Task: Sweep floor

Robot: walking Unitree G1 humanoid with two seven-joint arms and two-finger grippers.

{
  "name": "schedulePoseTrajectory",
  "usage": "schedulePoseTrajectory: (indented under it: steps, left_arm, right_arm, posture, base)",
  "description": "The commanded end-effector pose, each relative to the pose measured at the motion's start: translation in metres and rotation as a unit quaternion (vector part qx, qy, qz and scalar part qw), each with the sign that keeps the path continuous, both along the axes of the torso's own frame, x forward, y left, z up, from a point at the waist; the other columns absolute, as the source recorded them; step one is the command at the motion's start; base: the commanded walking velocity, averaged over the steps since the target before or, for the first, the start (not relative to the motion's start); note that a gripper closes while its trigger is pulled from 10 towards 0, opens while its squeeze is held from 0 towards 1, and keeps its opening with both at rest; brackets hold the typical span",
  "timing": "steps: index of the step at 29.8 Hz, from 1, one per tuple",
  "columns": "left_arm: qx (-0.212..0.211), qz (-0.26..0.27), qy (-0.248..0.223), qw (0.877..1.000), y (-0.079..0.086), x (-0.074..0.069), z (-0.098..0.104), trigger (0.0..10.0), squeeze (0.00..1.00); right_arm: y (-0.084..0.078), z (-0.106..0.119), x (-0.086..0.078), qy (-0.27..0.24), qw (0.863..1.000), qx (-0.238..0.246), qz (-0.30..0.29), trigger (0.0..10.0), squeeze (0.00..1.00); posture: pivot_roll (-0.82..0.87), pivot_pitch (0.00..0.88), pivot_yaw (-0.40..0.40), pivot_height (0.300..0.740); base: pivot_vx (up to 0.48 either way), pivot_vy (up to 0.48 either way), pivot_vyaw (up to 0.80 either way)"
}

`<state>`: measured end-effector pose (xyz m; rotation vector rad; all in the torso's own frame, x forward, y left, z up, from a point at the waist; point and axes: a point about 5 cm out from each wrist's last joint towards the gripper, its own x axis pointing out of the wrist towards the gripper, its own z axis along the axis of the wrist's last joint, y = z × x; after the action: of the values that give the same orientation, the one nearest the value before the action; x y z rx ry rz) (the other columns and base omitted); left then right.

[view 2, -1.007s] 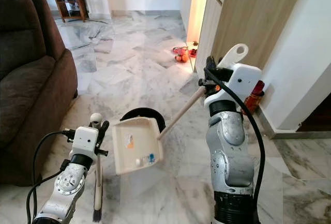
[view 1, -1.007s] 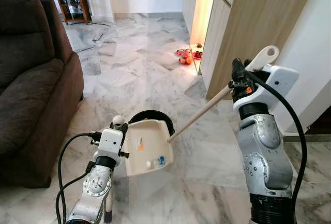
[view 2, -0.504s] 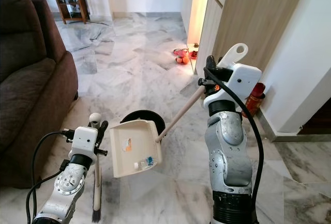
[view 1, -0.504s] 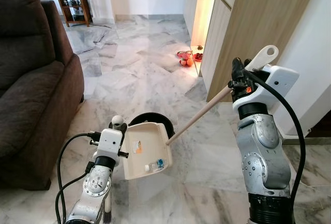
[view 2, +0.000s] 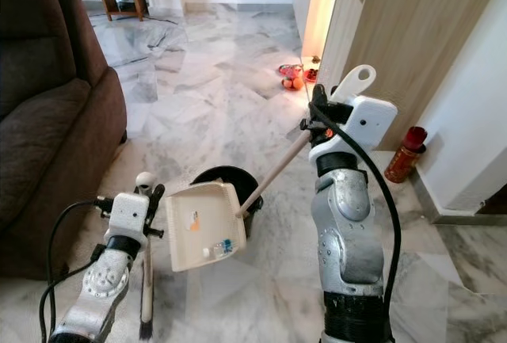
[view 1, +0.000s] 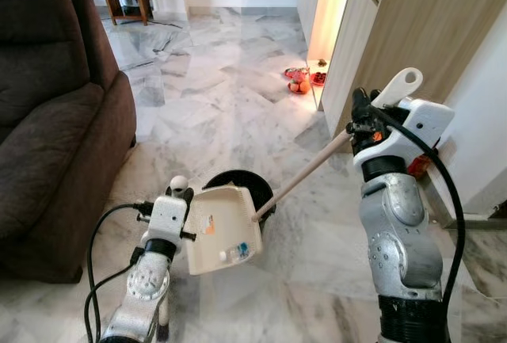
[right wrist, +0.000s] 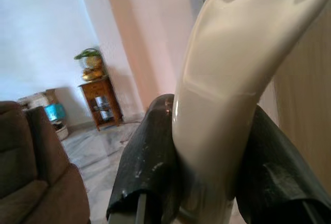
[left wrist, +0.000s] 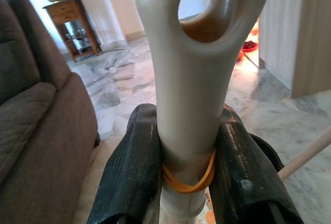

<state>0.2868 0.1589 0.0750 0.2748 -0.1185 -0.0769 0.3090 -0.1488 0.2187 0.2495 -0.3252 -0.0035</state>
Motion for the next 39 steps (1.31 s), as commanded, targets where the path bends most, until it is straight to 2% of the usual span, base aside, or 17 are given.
schedulePoseTrajectory:
  steps: [1, 10, 39]
  left_arm:
    - [0.012, 0.005, -0.013, 1.000, 0.0033, 0.0017, 0.0052, 10.0, 0.00]
    - [0.011, 0.005, -0.014, 1.000, 0.0036, 0.0016, 0.0054, 10.0, 0.00]
    - [0.011, 0.003, -0.014, 1.000, 0.0025, 0.0018, 0.0055, 10.0, 0.00]
  right_arm:
    - [0.0064, 0.0233, -0.0029, -0.060, 0.998, 0.013, 0.012, 10.0, 0.00]
    - [0.0068, 0.0267, -0.0040, -0.073, 0.997, 0.018, 0.013, 10.0, 0.00]
    - [0.0122, 0.0247, -0.0024, -0.071, 0.997, 0.015, 0.026, 10.0, 0.00]
  posture:
    - [0.09, 0.000, -0.003, 0.740]
    - [0.09, 0.000, -0.002, 0.740]
    - [0.09, 0.000, -0.001, 0.740]
  base:
    - [0.277, 0.000, 0.00]
    - [0.278, 0.000, 0.00]
    - [0.278, 0.000, 0.00]
